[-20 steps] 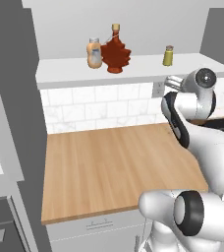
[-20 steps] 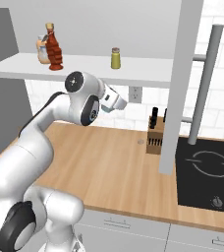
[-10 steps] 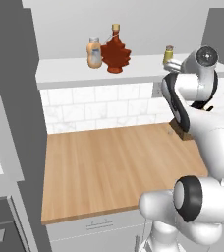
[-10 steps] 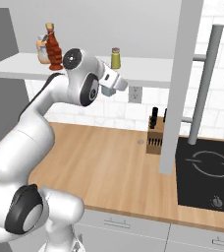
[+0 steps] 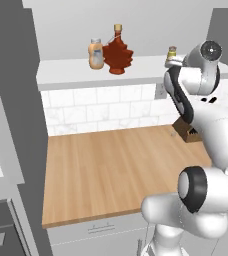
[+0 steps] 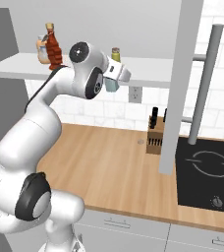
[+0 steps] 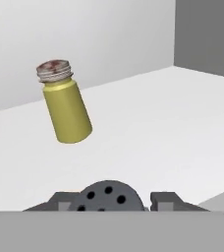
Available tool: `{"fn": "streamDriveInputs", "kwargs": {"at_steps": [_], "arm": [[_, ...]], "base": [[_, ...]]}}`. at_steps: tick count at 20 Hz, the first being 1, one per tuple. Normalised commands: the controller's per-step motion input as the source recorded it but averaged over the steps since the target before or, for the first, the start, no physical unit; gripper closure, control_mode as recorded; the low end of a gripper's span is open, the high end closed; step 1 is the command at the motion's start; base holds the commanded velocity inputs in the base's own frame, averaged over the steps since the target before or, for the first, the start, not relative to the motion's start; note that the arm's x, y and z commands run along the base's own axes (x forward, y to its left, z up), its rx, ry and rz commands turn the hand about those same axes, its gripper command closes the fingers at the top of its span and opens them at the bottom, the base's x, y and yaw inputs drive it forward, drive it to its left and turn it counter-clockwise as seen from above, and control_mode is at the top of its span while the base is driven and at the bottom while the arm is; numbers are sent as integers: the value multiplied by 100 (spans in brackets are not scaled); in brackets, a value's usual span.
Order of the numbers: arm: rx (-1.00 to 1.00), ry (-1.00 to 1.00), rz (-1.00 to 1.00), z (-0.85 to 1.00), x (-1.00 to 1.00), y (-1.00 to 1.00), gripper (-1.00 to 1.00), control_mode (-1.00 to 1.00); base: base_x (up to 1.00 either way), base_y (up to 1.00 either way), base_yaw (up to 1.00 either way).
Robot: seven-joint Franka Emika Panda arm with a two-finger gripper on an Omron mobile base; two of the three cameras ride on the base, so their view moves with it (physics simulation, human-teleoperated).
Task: Put the shaker and condiment bottle from the counter next to their counterparts in the cabinet.
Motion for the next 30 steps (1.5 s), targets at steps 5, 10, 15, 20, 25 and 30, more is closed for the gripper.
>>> {"fn": "streamDriveInputs", "kwargs": {"at_steps": [5, 10, 15, 20, 25, 30], "arm": [[-7, -5, 6, 46, 13, 0, 100, -100], [-9, -5, 1, 52, 2, 0, 100, -100], [-11, -6, 0, 59, 0, 0, 100, -100], [-11, -15, 0, 56, 0, 0, 100, -100], [-1, -10, 1, -1, 0, 0, 100, -100], [9, 0, 0, -46, 12, 0, 100, -100]], "base": [[0, 0, 0], [0, 0, 0], [0, 0, 0], [0, 0, 0], [0, 0, 0], [0, 0, 0]]}}
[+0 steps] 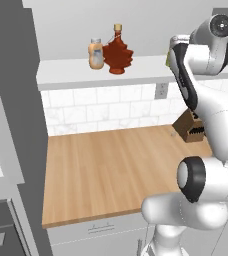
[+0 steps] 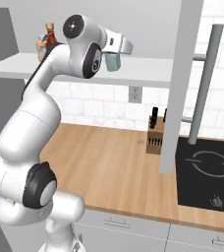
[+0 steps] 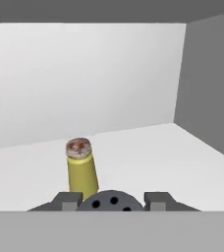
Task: Put the shaker and condiment bottle from the counter next to their counterparts in the cabinet.
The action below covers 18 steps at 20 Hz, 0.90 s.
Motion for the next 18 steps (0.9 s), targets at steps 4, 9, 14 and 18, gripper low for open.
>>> {"fn": "streamDriveInputs", "kwargs": {"at_steps": [4, 9, 14, 18], "arm": [[7, -1, 2, -17, 30, 0, 100, -100], [0, -9, 3, 0, 41, 0, 100, -100], [0, -8, 3, 0, 17, 0, 100, -100], [0, -4, 1, -16, 0, 0, 100, -100]], "base": [[0, 0, 0], [0, 0, 0], [0, 0, 0], [0, 0, 0]]}}
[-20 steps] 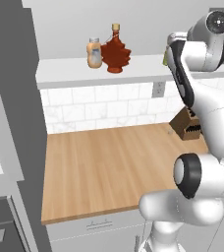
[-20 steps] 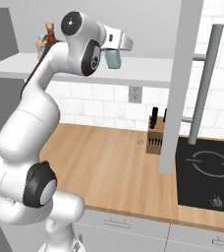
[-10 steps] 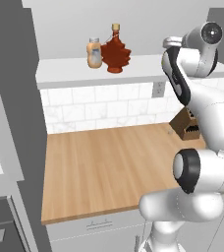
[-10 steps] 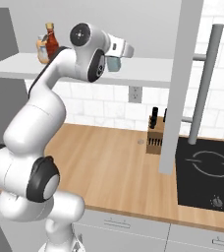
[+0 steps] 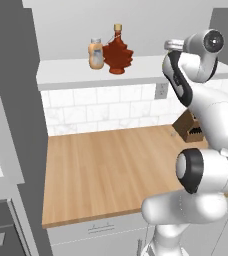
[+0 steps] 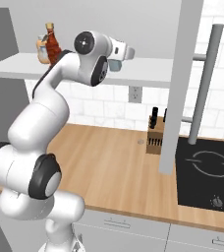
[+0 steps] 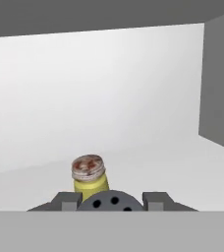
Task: Put the shaker and condiment bottle from the counter next to their counterparts in the cabinet.
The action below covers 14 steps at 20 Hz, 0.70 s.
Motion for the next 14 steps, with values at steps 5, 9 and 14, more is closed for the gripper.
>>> {"fn": "streamDriveInputs", "kwargs": {"at_steps": [5, 9, 14], "arm": [[0, -1, 0, -42, 0, -4, 100, -100], [0, -6, 0, -51, 0, -4, 100, -100], [0, -3, 0, -42, 10, -2, 100, -100]], "base": [[0, 0, 0], [0, 0, 0], [0, 0, 0]]}}
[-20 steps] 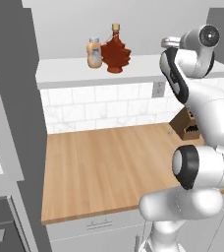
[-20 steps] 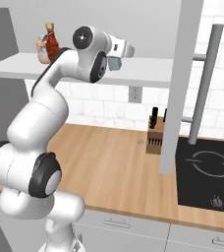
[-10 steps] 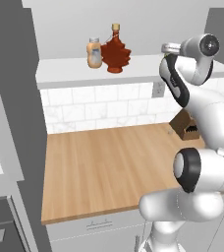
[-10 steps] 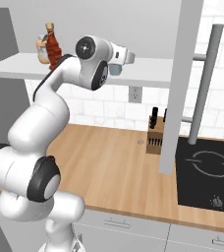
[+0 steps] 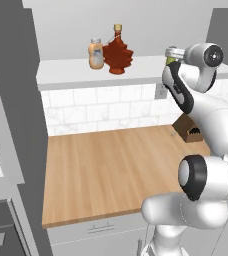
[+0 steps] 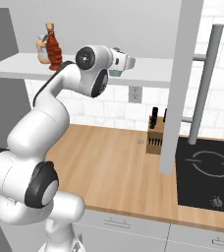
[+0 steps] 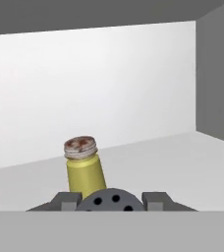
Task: Put the shaker and condiment bottle from the counter next to their counterparts in the cabinet.
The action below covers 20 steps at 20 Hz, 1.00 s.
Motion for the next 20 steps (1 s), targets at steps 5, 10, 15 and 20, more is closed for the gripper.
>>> {"fn": "streamDriveInputs", "kwargs": {"at_steps": [5, 10, 15, 20], "arm": [[-1, 0, 0, -33, 4, 11, -100, -100], [5, 0, 1, -2, 12, -14, -100, -100], [0, 0, 0, 0, 14, -6, -100, -100], [0, -2, 0, 0, 1, -6, -100, -100]], "base": [[0, 0, 0], [0, 0, 0], [0, 0, 0], [0, 0, 0]]}}
